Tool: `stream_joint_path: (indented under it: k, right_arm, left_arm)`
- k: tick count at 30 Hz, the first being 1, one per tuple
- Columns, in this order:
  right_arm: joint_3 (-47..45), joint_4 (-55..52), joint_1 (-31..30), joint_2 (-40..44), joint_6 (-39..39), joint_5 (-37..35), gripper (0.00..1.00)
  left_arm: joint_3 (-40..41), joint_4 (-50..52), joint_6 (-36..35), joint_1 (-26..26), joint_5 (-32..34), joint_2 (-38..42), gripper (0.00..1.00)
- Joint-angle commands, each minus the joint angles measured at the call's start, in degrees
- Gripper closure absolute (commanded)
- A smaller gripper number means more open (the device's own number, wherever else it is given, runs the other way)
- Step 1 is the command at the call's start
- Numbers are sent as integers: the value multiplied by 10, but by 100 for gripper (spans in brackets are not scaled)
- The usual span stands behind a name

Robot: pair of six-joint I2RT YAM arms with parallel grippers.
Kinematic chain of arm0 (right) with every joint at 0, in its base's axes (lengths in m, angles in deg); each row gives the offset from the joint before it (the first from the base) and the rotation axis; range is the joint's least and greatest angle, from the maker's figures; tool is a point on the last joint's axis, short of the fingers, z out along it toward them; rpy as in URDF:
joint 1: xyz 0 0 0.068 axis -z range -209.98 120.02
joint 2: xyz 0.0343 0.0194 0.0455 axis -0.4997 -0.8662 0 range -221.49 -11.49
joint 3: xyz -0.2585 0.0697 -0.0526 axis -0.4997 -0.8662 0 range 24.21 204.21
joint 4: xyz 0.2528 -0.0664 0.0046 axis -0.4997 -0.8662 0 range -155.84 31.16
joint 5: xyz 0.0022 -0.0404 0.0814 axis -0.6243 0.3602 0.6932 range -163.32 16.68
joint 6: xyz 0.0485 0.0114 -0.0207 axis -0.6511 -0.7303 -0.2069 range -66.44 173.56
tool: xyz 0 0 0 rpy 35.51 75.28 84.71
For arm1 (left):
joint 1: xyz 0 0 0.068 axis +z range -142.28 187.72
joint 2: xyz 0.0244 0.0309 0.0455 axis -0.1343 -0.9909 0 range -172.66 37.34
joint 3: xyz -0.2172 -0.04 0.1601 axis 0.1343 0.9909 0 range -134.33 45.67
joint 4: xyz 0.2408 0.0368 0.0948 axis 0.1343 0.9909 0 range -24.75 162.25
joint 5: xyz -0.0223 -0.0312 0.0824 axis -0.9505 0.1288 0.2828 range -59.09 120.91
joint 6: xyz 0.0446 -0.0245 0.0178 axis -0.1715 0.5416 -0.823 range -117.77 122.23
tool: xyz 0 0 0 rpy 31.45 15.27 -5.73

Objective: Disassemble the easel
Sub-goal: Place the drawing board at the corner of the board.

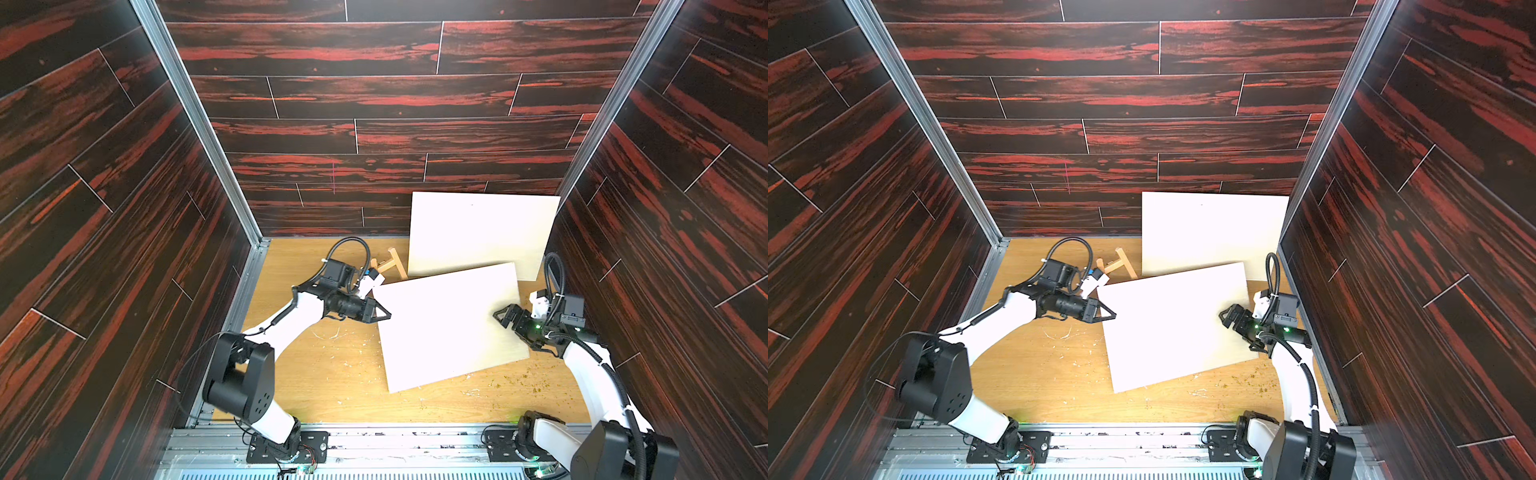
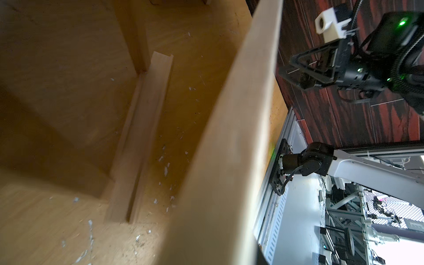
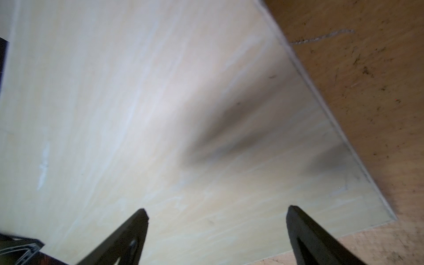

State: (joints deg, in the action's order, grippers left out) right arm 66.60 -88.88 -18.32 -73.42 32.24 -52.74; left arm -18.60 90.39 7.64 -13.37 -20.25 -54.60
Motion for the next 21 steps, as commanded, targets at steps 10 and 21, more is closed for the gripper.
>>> stream_joint_path:
  k: [10,21]
  right_arm:
    - [68,85,133,-82,36,11,1]
    - [54,266,150,-206,12,191,2]
  left_arm:
    - [-27,73,-63,-30,147,-38,100]
    - [-43,65,-58,-37,147,-60,100]
